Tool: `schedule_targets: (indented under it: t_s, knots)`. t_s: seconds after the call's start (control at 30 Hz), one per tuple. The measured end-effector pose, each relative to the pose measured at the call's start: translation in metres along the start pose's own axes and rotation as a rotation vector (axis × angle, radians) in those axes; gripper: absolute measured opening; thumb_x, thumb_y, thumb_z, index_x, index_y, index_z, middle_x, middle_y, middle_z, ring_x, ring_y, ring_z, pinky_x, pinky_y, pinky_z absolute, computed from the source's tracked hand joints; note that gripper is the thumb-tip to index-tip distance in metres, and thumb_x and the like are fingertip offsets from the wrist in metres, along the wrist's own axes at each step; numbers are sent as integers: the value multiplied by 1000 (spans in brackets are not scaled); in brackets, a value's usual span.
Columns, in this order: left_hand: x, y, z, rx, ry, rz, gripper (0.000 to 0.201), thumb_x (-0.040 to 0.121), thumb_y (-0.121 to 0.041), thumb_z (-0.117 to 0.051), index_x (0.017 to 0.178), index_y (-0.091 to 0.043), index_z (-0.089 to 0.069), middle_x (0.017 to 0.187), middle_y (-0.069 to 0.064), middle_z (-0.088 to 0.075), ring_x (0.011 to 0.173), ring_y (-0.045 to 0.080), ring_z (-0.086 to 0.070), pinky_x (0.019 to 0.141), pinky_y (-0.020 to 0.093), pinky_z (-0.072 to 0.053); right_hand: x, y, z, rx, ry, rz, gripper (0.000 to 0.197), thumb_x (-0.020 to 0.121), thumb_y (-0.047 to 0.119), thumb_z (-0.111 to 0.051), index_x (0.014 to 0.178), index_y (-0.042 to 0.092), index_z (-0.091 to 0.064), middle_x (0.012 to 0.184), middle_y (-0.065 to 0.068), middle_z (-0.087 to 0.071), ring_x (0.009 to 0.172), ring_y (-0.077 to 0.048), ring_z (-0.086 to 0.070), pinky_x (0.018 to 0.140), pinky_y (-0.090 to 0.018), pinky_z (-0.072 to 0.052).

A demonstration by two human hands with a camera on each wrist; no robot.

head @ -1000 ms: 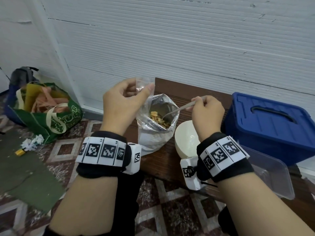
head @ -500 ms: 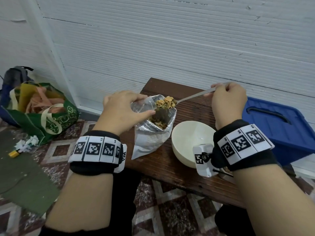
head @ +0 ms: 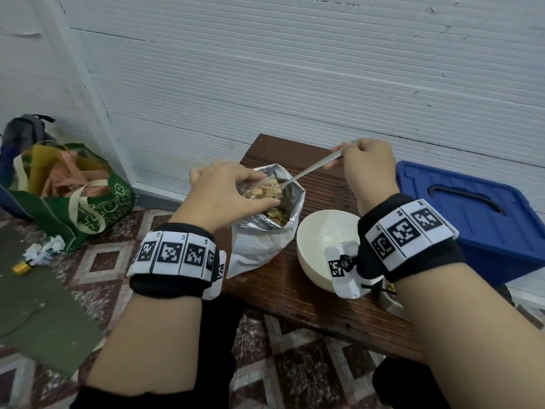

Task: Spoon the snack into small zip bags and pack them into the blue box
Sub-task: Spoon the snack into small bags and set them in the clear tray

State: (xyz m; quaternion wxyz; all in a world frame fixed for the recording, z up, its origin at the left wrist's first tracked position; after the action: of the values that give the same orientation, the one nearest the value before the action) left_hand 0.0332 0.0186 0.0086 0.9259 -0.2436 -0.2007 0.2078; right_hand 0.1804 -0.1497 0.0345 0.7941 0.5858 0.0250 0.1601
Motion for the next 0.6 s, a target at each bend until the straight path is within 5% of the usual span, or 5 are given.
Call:
schedule_targets:
  t_s: [0.1, 0.2, 0.37, 0.5, 0.6]
  knots:
    - [1, -1, -1, -7, -11, -3, 39, 69, -64, -71, 100, -40, -68, 92, -23, -57, 101, 4, -43, 84, 30, -15, 1, 0, -6, 46, 19, -16, 32, 96, 12, -44, 71, 19, -63, 65, -1, -67, 89, -11, -65, 78, -21, -43]
    - [2, -5, -1, 8, -38, -6, 29, 72, -65, -67, 90, -43, -62, 88, -23, -57, 98, 4, -43, 86, 32, -17, 1, 3, -10, 86, 47, 20, 29, 98, 16, -45, 77, 21, -64, 63, 0, -68, 83, -10, -65, 84, -25, -43]
    - [1, -7, 3, -10, -115, 18, 31, 77, -61, -65, 97, -38, -63, 87, -24, -57, 93, 2, -46, 86, 29, -14, -8, 24, -10, 207, 96, 237, 24, 100, 19, -46, 84, 24, -63, 73, 0, -69, 65, -2, -57, 70, -25, -37]
    - [-2, 0, 7, -121, -175, 77, 27, 79, -60, -65, 94, -38, -62, 80, -26, -55, 82, -7, -43, 92, 29, -17, -19, 41, -2, 275, 90, 374, 19, 100, 17, -46, 93, 14, -64, 82, -5, -67, 58, 3, -54, 62, -13, -37]
    - [-3, 12, 5, -313, -187, 138, 36, 70, -71, -63, 86, -39, -64, 81, -22, -63, 90, 3, -59, 105, 44, -34, -22, 48, 11, 310, 33, 436, 18, 100, 15, -46, 96, 11, -63, 91, -17, -67, 56, 5, -53, 59, -10, -39]
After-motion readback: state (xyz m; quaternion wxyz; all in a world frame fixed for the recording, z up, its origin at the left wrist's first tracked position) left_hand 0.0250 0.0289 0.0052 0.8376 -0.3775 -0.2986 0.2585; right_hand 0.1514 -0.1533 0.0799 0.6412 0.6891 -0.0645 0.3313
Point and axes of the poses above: each hand's wrist, its own x-axis towards the middle knuckle, its own z-axis out of the back of the hand, y = z × x, the point moved 10 cm from there along x, towards the middle knuckle
